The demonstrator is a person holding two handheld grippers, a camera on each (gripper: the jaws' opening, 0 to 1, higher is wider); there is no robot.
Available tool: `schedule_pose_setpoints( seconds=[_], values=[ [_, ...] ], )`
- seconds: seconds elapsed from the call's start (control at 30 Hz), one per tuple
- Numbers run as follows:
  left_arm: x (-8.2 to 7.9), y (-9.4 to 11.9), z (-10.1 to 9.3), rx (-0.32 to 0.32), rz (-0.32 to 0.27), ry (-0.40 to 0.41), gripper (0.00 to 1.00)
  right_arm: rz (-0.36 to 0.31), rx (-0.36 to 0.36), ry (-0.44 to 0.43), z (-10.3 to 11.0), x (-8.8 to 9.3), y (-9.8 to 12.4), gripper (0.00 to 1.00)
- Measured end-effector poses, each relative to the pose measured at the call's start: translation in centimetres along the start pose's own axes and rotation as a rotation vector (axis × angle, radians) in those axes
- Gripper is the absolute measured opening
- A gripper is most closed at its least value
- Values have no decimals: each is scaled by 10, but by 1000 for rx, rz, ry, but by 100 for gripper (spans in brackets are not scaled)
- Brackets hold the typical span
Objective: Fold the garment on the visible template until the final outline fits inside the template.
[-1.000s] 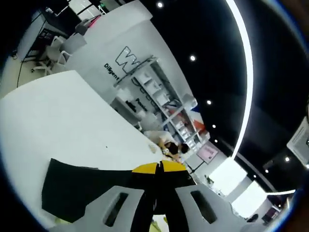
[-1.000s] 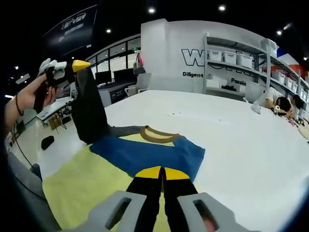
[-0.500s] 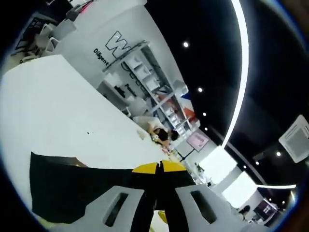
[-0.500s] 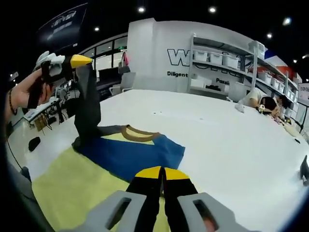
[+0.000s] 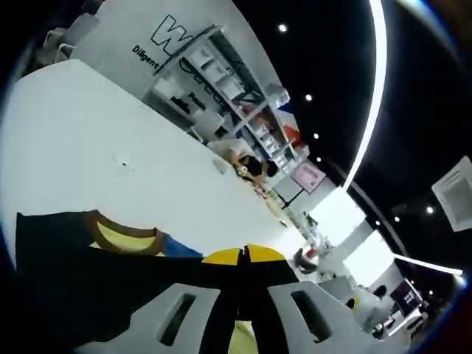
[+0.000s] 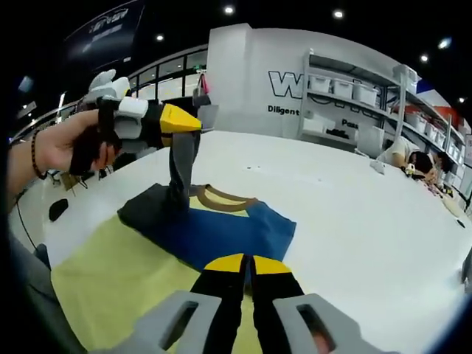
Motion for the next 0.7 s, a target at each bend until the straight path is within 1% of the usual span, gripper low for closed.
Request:
schedule_pose_setpoints(
  seconds=[0.13, 0.3, 0.47, 0.57, 0.7],
  values=[
    [13, -11, 8, 2, 22, 23, 0, 14, 6, -3, -1, 3, 0, 0],
    [31, -27, 18, -29, 76, 15, 0, 32, 1, -4, 0, 6, -1, 0],
    [47, -42, 26, -50, 114, 21, 0, 41, 8, -4, 0, 7, -1, 0],
    [52, -51, 33, -64, 143, 11, 0, 43, 11, -18, 0, 8, -2, 0],
    [56, -60, 37, -76, 161, -6, 0, 42, 13, -18, -1, 8, -2, 0]
  ],
)
Point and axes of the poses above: the point that each gripper's makers call its tool centre point, and the gripper's own axes: y roughly backward along the fingers, z roughly to its left, x roughly out of its underside, the point moved 10 cm from there along y, roughly backward along the fingers, and after that the axes turned 8 degrees about -z, right-handed, at the moved point
